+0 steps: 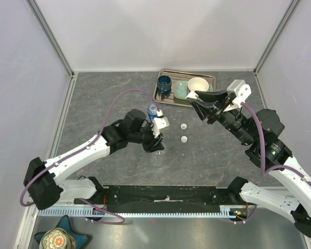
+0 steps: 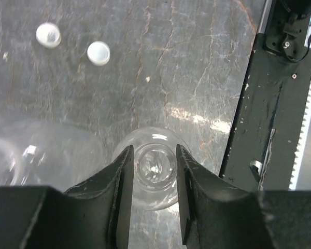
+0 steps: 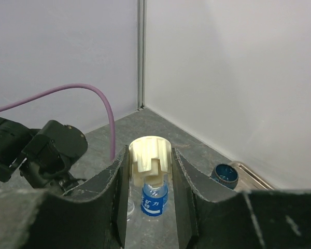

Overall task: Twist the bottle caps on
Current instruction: Pick up the plastic bottle at the center of the board.

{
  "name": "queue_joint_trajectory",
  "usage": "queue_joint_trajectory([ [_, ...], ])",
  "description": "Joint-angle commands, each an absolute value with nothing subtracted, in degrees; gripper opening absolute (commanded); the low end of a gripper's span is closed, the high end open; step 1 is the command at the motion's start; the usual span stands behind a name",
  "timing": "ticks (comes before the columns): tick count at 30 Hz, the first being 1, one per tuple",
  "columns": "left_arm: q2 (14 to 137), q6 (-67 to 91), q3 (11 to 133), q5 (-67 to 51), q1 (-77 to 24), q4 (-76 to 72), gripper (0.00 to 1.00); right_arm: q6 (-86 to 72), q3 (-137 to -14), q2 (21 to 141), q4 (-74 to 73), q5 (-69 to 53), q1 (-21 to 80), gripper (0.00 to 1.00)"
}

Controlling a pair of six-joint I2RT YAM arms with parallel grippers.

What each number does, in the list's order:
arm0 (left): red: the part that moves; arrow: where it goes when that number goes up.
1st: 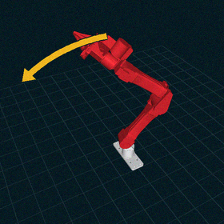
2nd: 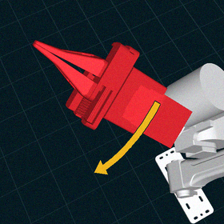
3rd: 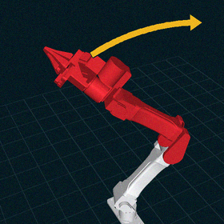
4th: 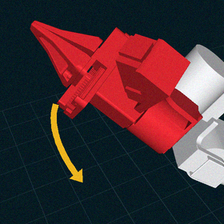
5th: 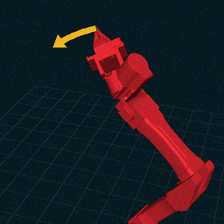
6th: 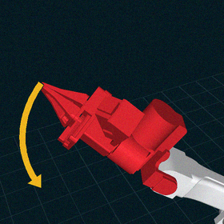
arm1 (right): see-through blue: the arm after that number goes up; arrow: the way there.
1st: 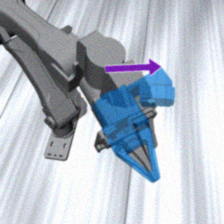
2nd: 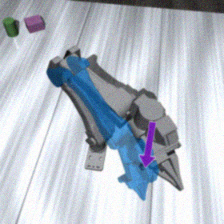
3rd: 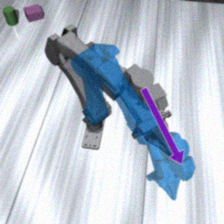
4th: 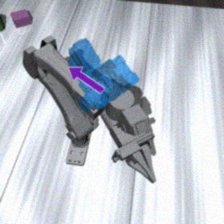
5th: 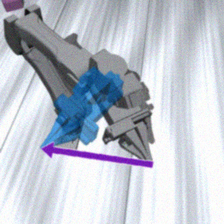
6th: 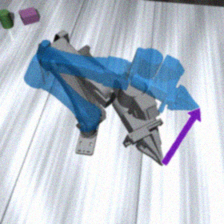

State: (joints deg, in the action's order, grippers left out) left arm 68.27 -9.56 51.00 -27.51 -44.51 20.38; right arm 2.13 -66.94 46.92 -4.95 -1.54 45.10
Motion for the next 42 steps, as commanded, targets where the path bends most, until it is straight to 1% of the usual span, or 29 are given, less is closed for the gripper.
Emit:
queue_joint_trajectory([
  [1,75.57,-14.50,59.12,-15.39,-52.37,29.78,0.27,0.44,-67.32,46.67,-4.74,-0.26,44.91,0.00],
  [4,81.29,-15.29,63.09,-12.66,-57.03,30.67,0.23,0.18,-67.94,46.67,-5.53,-0.26,44.91,0.00],
  [7,87.77,-15.82,66.34,-11.87,-60.63,31.11,0.22,0.18,-68.81,46.41,-6.67,1.58,45.00,0.00],
  [9,90.60,-16.35,67.93,-11.34,-61.87,31.46,0.18,0.35,-69.17,45.88,-7.03,2.98,44.91,0.00],
  [10,93.05,-16.52,69.07,-11.42,-62.75,31.46,0.14,0.44,-69.43,45.62,-7.38,3.42,45.00,0.00],
  [11,94.12,-16.61,69.60,-11.34,-63.19,30.94,0.12,0.61,-69.43,45.09,-7.47,3.86,44.91,0.00],
  [14,97.02,-16.79,71.10,-10.90,-64.07,30.50,0.11,0.79,-69.78,44.30,-8.08,4.83,45.00,0.00],
  [19,97.38,-17.40,69.70,-10.72,-65.39,28.57,0.04,0.97,-69.70,43.42,-8.70,5.45,45.00,0.00],
  [24,97.30,-18.37,67.50,-10.29,-66.35,27.42,0.04,1.05,-69.26,42.98,-8.79,5.62,44.91,0.00],
  [28,98.17,-19.77,64.52,-8.35,-68.99,25.32,0.08,1.05,-68.38,42.45,-8.88,6.24,45.00,0.00],
  [35,100.28,-20.65,62.14,-6.42,-70.40,23.47,0.13,0.79,-67.24,41.57,-9.14,6.94,44.91,0.01],
  [38,99.93,-20.74,61.87,-6.24,-70.49,22.94,0.21,0.79,-67.41,41.49,-9.40,6.86,45.09,0.01],
  [39,99.93,-20.83,61.87,-6.15,-70.49,22.85,0.29,0.88,-67.50,41.48,-9.40,6.86,45.00,0.01],
  [42,99.67,-20.83,61.87,-5.54,-70.66,22.76,0.43,0.88,-67.59,41.57,-9.49,6.86,44.91,0.01],
])
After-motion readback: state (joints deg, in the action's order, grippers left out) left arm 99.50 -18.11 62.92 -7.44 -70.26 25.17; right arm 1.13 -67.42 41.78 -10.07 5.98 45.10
